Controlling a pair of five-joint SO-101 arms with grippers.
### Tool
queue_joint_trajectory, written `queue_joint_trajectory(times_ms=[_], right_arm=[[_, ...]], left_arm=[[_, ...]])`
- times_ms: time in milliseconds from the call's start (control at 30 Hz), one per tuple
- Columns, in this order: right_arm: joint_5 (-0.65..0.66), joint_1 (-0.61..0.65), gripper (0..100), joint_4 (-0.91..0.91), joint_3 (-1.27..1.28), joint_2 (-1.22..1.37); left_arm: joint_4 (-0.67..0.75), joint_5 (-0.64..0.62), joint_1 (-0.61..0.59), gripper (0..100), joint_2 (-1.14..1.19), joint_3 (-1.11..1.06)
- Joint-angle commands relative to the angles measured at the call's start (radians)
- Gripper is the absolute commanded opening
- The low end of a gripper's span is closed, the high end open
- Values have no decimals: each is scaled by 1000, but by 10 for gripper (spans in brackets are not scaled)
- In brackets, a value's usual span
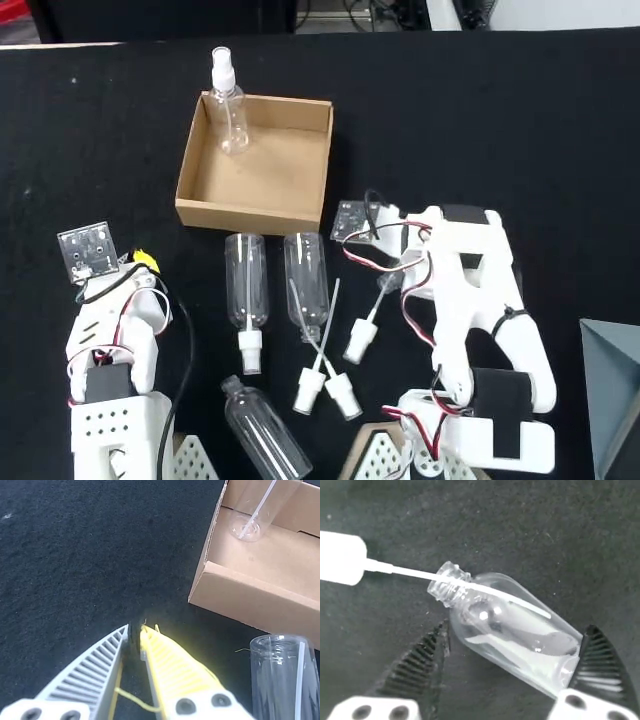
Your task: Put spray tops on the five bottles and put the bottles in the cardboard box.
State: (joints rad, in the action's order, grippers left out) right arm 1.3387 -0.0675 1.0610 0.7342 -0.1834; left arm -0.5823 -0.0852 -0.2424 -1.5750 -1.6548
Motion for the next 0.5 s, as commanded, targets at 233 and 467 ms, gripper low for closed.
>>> queue_joint_trajectory(times_ms=[233, 467], right_arm=[[-210, 21, 349, -11, -4, -54], [-391, 21, 349, -9, -4, -54]], left_arm=[[25, 11, -8, 34, -14, 21], [25, 11, -8, 34, -14, 21]])
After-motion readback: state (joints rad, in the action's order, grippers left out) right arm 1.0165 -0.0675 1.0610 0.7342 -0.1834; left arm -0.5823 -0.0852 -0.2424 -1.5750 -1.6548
